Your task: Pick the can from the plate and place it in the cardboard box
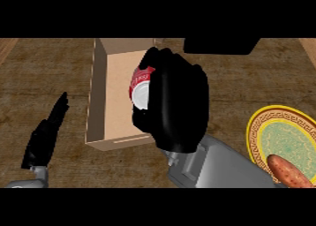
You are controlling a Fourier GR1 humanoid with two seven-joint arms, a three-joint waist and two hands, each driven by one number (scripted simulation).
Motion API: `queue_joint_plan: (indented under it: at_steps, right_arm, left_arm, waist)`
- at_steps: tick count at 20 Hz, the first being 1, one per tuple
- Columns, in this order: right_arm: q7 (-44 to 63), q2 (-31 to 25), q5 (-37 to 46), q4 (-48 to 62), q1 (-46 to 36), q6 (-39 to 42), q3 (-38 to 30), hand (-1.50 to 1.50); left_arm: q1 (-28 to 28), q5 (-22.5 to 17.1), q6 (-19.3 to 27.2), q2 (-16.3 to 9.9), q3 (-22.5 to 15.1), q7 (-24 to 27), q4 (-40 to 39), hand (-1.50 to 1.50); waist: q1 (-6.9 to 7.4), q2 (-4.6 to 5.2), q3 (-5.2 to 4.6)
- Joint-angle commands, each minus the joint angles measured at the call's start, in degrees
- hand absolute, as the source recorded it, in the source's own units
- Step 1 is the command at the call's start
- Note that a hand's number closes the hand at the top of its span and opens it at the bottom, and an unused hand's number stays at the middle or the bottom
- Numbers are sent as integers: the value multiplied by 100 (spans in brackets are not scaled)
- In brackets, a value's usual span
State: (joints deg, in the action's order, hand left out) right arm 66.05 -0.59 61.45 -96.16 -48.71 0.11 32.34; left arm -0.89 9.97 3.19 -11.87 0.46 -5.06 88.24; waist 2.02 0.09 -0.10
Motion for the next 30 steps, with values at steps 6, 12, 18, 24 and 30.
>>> queue_joint_plan:
  at_steps: [6, 12, 18, 24, 30]
  right_arm:
    - [302, 57, -1124, 2494, -1428, -1071, -784, 150]
    - [-56, 57, -1814, 4087, -1884, -1577, -666, 150]
    - [-295, 57, -2442, 5089, -1973, -2321, -761, -150]
    - [-842, 58, -3035, 5931, -2330, -3068, -654, -150]
    - [-1465, 58, -2863, 5946, -2263, -4844, -988, -150]
  left_arm:
    - [-230, 36, -41, -12, 29, 129, -203, 0]
    - [-400, 241, 142, 252, -221, -99, -143, 0]
    - [-290, 38, -128, 80, -109, -174, 15, 0]
    - [-315, 6, -221, 45, -97, -50, -20, 0]
    - [-163, 106, -75, 113, -111, -79, 5, 0]
  waist:
    - [154, 69, -3]
    - [233, 87, 0]
    - [318, 94, 2]
    - [454, 125, 1]
    - [333, 103, 10]
